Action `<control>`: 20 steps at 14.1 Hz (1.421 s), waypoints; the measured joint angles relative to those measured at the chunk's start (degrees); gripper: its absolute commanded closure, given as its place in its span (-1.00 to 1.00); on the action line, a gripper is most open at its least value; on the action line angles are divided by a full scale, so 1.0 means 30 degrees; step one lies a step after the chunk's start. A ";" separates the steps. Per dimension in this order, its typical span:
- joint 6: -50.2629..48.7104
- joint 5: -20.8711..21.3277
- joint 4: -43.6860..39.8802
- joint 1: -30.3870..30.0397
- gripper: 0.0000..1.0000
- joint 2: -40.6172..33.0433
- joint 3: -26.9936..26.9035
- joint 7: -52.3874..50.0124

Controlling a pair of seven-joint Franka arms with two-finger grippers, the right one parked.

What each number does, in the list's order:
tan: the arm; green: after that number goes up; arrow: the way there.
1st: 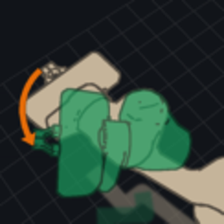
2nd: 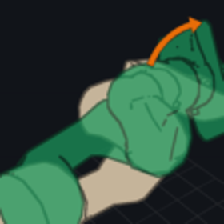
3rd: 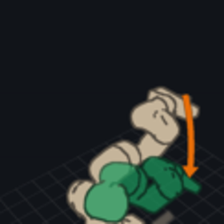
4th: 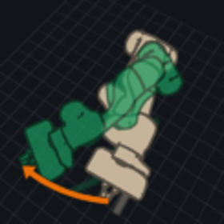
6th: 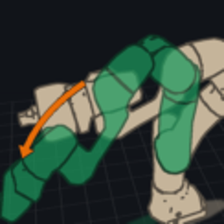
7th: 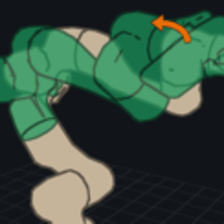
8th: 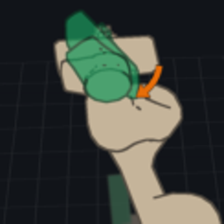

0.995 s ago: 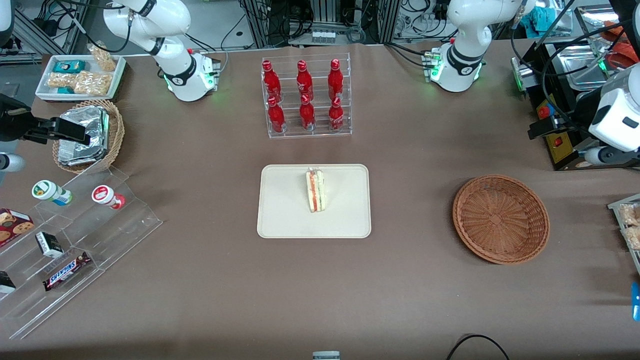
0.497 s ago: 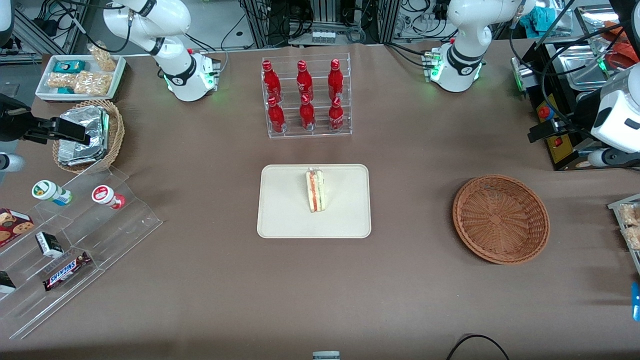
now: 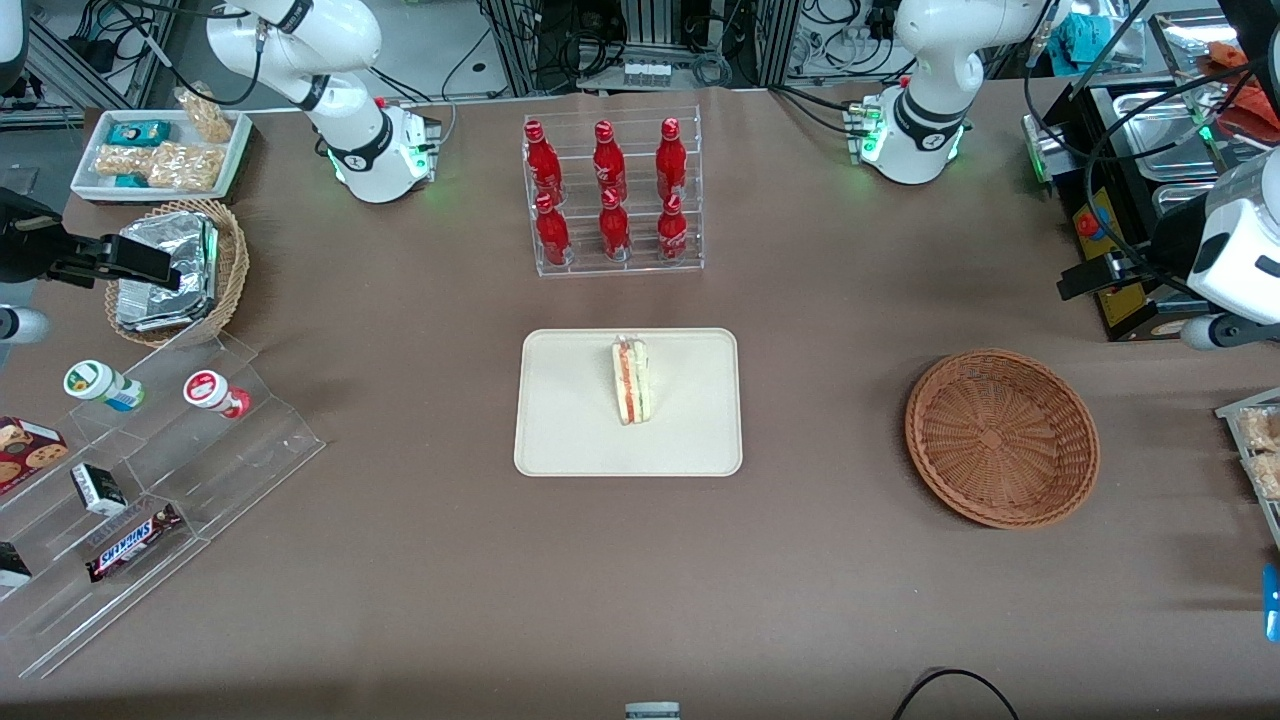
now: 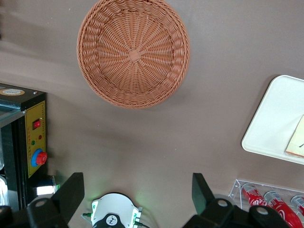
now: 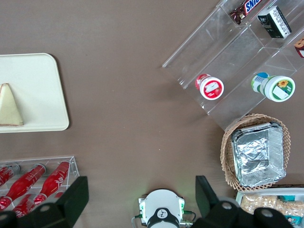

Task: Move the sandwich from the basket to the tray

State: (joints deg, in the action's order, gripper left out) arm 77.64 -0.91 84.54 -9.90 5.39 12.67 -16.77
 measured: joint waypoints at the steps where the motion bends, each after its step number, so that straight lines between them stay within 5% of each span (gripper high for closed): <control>1: 0.0000 0.0000 -0.0008 0.0000 -1.00 0.0001 0.0007 0.0000; 15: 0.0005 0.0001 -0.0024 0.0005 -1.00 0.0026 0.0126 -0.0015; 20: 0.0009 0.1061 -0.0024 0.0016 -1.00 0.0124 0.0787 -0.0660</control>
State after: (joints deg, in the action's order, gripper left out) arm 77.66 2.28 84.47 -9.85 5.76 15.03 -18.74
